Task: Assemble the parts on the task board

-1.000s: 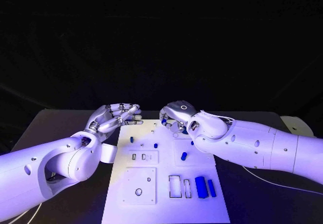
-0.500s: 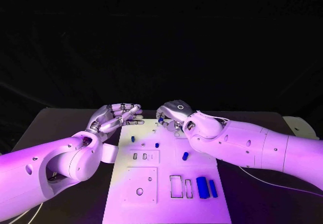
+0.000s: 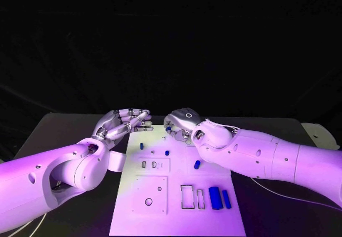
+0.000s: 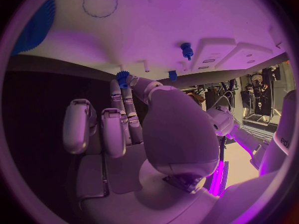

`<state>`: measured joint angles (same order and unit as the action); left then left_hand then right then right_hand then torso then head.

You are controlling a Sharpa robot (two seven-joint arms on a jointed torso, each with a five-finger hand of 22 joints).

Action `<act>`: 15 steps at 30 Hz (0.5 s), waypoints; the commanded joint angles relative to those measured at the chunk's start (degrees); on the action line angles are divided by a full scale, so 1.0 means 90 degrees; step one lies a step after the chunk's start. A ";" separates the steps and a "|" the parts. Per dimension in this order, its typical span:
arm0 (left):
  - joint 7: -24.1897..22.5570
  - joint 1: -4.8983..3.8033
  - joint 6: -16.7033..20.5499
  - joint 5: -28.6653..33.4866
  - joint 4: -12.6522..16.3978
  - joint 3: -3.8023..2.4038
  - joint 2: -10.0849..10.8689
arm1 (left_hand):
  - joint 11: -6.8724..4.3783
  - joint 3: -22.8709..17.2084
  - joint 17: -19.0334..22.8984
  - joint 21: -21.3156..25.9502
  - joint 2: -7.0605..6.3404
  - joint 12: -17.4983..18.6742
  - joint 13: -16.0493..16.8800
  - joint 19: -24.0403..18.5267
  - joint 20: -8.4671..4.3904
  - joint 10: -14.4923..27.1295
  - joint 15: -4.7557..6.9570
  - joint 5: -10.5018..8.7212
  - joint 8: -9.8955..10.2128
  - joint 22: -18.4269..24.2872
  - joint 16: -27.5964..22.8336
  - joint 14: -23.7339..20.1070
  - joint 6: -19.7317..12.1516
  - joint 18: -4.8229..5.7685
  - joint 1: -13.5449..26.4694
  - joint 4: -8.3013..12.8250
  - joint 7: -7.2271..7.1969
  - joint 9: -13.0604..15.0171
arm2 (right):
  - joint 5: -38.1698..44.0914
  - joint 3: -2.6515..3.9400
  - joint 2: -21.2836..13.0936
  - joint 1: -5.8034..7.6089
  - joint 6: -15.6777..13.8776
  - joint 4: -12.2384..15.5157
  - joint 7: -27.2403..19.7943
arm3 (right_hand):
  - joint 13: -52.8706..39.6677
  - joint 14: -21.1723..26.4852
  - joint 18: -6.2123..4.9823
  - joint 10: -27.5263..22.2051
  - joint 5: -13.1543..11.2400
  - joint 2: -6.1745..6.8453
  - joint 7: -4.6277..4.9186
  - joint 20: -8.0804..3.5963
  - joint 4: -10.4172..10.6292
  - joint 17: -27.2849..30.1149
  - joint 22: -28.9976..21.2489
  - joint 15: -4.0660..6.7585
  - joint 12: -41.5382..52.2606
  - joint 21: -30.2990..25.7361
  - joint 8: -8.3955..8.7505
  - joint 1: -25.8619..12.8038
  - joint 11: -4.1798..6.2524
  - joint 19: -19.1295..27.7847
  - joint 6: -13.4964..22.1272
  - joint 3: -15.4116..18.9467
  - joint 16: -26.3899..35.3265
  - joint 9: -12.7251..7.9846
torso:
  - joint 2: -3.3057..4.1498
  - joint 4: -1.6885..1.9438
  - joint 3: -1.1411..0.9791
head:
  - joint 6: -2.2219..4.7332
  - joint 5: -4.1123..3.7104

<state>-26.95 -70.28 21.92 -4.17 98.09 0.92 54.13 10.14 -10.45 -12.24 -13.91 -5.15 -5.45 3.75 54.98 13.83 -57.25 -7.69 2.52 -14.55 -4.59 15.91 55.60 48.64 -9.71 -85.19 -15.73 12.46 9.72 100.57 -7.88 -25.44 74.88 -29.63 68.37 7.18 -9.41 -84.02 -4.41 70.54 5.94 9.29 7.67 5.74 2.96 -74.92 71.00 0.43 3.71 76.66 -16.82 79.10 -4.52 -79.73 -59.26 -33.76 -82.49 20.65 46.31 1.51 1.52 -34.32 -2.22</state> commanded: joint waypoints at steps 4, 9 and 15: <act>-0.0046 -0.0010 -0.0082 0.0019 0.0013 -0.0006 -0.0020 | 0.0037 0.0018 -0.0008 0.0015 -0.0027 0.0039 -0.0009 0.0056 0.0003 -0.0007 -0.0028 0.0032 0.0025 0.0010 -0.0037 0.0014 -0.0011 -0.0091 -0.0012 0.0003 0.0097 -0.0009 | 0.0030 0.0001 0.0057 -0.0020 0.0042 -0.0062 -0.0076 | -0.0073 -0.0383 0.0038 0.0122 0.0006 -0.0009 0.0026 -0.0028 -0.0136 -0.0135 0.0004 0.0001 0.0018 0.0010 -0.0032 -0.0005 0.0060 -0.0019 0.0007 -0.0094 -0.0040 0.0006 | 0.0002 0.0002 0.0004 | -0.0007 0.0008; -0.0034 -0.0015 -0.0087 0.0019 0.0007 -0.0006 -0.0027 | 0.0037 0.0018 -0.0008 0.0015 -0.0027 0.0039 -0.0009 0.0056 0.0003 -0.0007 -0.0028 0.0032 0.0025 0.0010 -0.0037 0.0014 -0.0011 -0.0091 -0.0012 0.0003 0.0097 -0.0009 | 0.0039 0.0001 0.0116 -0.0024 -0.0027 -0.0186 -0.0125 | -0.0073 -0.0382 0.0034 0.0114 0.0004 -0.0004 0.0029 -0.0026 -0.0139 -0.0129 -0.0011 -0.0002 0.0012 -0.0001 -0.0028 -0.0017 0.0056 -0.0006 0.0019 -0.0095 -0.0039 0.0011 | 0.0009 0.0000 0.0003 | 0.0001 0.0035; -0.0033 -0.0024 -0.0092 0.0019 0.0003 -0.0006 -0.0052 | 0.0040 0.0021 -0.0009 0.0023 -0.0027 0.0047 -0.0008 0.0051 0.0005 -0.0006 -0.0032 0.0032 0.0028 0.0015 -0.0048 0.0003 -0.0012 -0.0089 -0.0015 0.0003 0.0100 -0.0010 | 0.0049 -0.0001 0.0204 -0.0026 -0.0041 -0.0369 -0.0165 | -0.0068 -0.0381 0.0027 0.0076 0.0011 0.0005 0.0038 -0.0018 -0.0150 -0.0136 -0.0032 -0.0012 -0.0004 -0.0018 -0.0012 -0.0043 0.0043 0.0018 0.0057 -0.0106 -0.0048 0.0022 | 0.0009 0.0008 0.0004 | 0.0010 0.0043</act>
<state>-26.92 -70.38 21.92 -4.14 98.03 0.92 53.83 10.14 -10.45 -12.23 -13.91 -5.15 -5.14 3.75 54.98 13.84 -57.25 -7.69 2.52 -14.55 -4.51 15.67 55.60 48.64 -9.71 -85.19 -15.73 12.46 9.72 100.54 -7.82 -23.68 74.75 -30.10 65.58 6.19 -9.41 -84.02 -4.42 70.54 5.77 9.46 7.86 5.74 2.33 -74.91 70.76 0.43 3.40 76.66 -16.82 78.93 -4.52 -79.73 -59.07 -34.39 -82.71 20.76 46.36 1.54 1.55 -34.24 -1.88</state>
